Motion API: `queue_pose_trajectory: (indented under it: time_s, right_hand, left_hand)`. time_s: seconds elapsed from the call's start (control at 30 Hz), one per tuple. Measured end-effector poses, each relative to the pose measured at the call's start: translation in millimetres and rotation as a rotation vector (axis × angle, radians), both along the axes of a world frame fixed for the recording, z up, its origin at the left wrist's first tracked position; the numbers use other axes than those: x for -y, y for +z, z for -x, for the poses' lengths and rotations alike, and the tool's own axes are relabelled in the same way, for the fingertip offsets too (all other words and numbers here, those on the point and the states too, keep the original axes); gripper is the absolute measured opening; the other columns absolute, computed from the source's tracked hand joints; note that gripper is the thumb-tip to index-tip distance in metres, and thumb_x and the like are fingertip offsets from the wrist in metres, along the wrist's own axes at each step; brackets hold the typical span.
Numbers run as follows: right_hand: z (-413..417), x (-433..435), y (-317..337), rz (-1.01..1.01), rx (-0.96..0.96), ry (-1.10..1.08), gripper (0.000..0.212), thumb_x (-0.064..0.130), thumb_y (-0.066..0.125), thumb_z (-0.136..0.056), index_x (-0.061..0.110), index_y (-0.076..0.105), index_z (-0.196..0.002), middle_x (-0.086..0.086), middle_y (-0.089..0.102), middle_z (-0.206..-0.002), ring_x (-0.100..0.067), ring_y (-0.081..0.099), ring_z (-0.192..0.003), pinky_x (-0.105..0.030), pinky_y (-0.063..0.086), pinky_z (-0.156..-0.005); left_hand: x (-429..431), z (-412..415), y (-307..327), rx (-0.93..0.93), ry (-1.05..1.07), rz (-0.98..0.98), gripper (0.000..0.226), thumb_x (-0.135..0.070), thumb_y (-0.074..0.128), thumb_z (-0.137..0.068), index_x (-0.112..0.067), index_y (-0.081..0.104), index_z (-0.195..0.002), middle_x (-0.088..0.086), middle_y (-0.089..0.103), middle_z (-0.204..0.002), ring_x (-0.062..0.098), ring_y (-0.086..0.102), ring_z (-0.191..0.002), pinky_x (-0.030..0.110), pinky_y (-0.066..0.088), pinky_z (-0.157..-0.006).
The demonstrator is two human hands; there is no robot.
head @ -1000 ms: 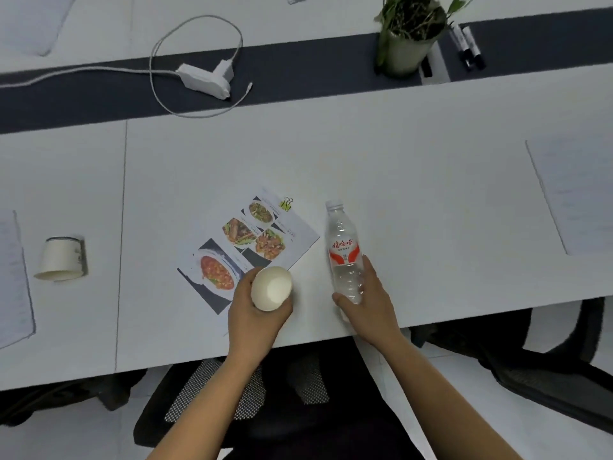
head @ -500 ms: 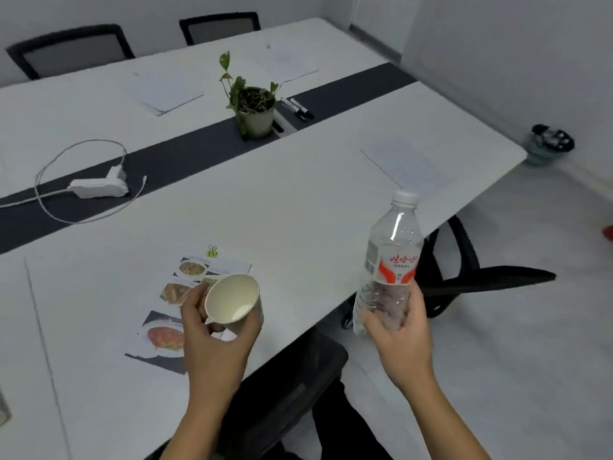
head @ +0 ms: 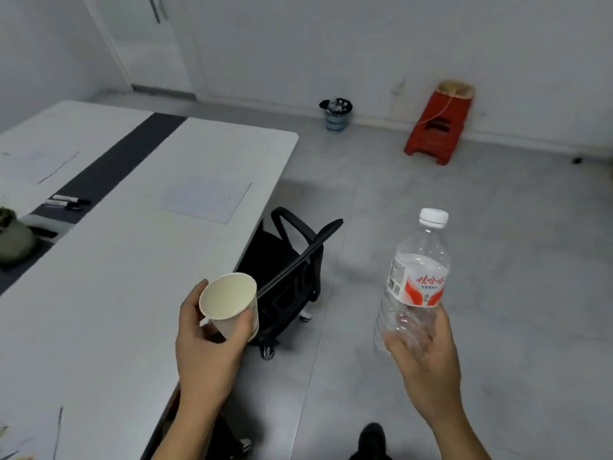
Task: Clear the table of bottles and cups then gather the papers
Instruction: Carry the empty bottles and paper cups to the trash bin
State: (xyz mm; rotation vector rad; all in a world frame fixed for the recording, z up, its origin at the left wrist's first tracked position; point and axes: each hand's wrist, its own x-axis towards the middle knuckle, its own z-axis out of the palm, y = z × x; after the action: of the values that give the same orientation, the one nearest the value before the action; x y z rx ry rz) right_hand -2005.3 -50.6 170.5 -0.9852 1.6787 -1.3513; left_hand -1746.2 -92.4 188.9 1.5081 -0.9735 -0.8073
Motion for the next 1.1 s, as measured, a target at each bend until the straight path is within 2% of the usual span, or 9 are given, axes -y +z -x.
queue_pose_trajectory:
  time_s: [0.07, 0.23, 0.37, 0.47, 0.57, 0.67, 0.83, 0.93, 1.1]
  right_hand:
    - [47.3, 14.3, -3.1, -0.022, -0.017, -0.037, 0.077, 0.034, 0.079, -0.069, 0.039, 0.046, -0.138, 0.021, 0.067, -0.119, 0.005, 0.064, -0.103, -0.014, 0.048, -0.077]
    - [143.1, 64.1, -9.9, -0.024, -0.068, -0.111, 0.074, 0.035, 0.075, -0.067, 0.035, 0.05, -0.137, 0.016, 0.067, -0.121, 0.005, 0.065, -0.103, -0.017, 0.046, -0.082]
    - [182.8, 116.1, -8.9, -0.031, -0.093, -0.092, 0.071, 0.019, 0.084, -0.076, 0.035, 0.051, -0.137, 0.016, 0.068, -0.121, 0.002, 0.065, -0.106, -0.02, 0.052, -0.087]
    - [202.0, 173.4, -16.0, -0.049, -0.099, -0.035, 0.072, 0.012, 0.083, -0.077, 0.032, 0.051, -0.138, 0.012, 0.068, -0.123, -0.007, 0.066, -0.109, -0.019, 0.053, -0.087]
    - [216.8, 244.6, -21.7, -0.055, -0.101, 0.009, 0.074, 0.027, 0.081, -0.069, 0.03, 0.052, -0.137, 0.009, 0.068, -0.123, -0.01, 0.067, -0.11, -0.016, 0.053, -0.088]
    - [230.6, 325.1, -19.0, -0.058, -0.129, 0.054, 0.075, 0.031, 0.079, -0.068, 0.031, 0.05, -0.138, 0.009, 0.067, -0.125, -0.009, 0.066, -0.112, -0.02, 0.054, -0.088]
    - [264.5, 447.6, 1.2, -0.066, -0.14, 0.03, 0.073, 0.013, 0.084, -0.076, 0.036, 0.051, -0.137, 0.012, 0.067, -0.123, -0.009, 0.066, -0.11, -0.024, 0.054, -0.087]
    - [289.9, 510.1, 11.1, -0.05, -0.107, -0.02, 0.071, 0.009, 0.082, -0.077, 0.039, 0.052, -0.134, 0.014, 0.069, -0.12, -0.006, 0.067, -0.108, -0.035, 0.055, -0.091]
    - [340.5, 611.9, -2.9, -0.061, -0.05, -0.102, 0.068, 0.012, 0.08, -0.08, 0.04, 0.052, -0.135, 0.019, 0.067, -0.121, -0.003, 0.066, -0.108, -0.032, 0.054, -0.09]
  left_hand:
    - [24.9, 39.4, 0.1, 0.011, -0.038, 0.003, 0.079, -0.047, 0.077, -0.059, -0.042, 0.047, -0.132, -0.029, 0.057, -0.117, -0.01, 0.06, -0.093, 0.019, 0.045, -0.076]
    - [81.3, 123.5, 2.6, 0.037, -0.062, 0.043, 0.068, -0.034, 0.08, -0.069, -0.055, 0.044, -0.123, -0.023, 0.056, -0.126, 0.01, 0.062, -0.106, 0.03, 0.049, -0.081]
    - [124.4, 160.6, 8.4, 0.042, -0.05, 0.041, 0.07, -0.053, 0.078, -0.057, -0.054, 0.048, -0.119, -0.015, 0.059, -0.129, 0.02, 0.064, -0.109, 0.044, 0.052, -0.09]
    - [170.9, 178.8, 3.0, 0.026, -0.025, 0.033, 0.068, -0.056, 0.076, -0.052, -0.052, 0.052, -0.115, -0.009, 0.062, -0.127, 0.02, 0.065, -0.101, 0.039, 0.053, -0.085]
    - [229.0, 195.3, -9.0, -0.009, 0.013, 0.043, 0.072, -0.056, 0.077, -0.052, -0.046, 0.054, -0.119, -0.008, 0.063, -0.125, 0.018, 0.064, -0.098, 0.039, 0.052, -0.086]
    - [305.4, 212.0, -16.5, -0.063, 0.046, 0.045, 0.066, -0.054, 0.085, -0.058, -0.046, 0.054, -0.116, -0.013, 0.063, -0.122, 0.013, 0.064, -0.097, 0.03, 0.054, -0.079]
    - [449.1, 240.5, -4.3, -0.071, -0.021, 0.055, 0.067, -0.053, 0.078, -0.058, -0.045, 0.054, -0.12, -0.012, 0.064, -0.121, 0.014, 0.066, -0.1, 0.036, 0.053, -0.083]
    - [535.0, 265.9, 7.8, -0.05, -0.096, 0.089, 0.061, -0.046, 0.08, -0.062, -0.046, 0.054, -0.117, -0.02, 0.063, -0.118, 0.007, 0.066, -0.098, 0.031, 0.052, -0.082]
    - [663.6, 323.3, 1.7, -0.022, -0.201, 0.106, 0.061, -0.032, 0.088, -0.068, -0.039, 0.054, -0.119, -0.02, 0.064, -0.115, 0.002, 0.065, -0.093, 0.015, 0.053, -0.075]
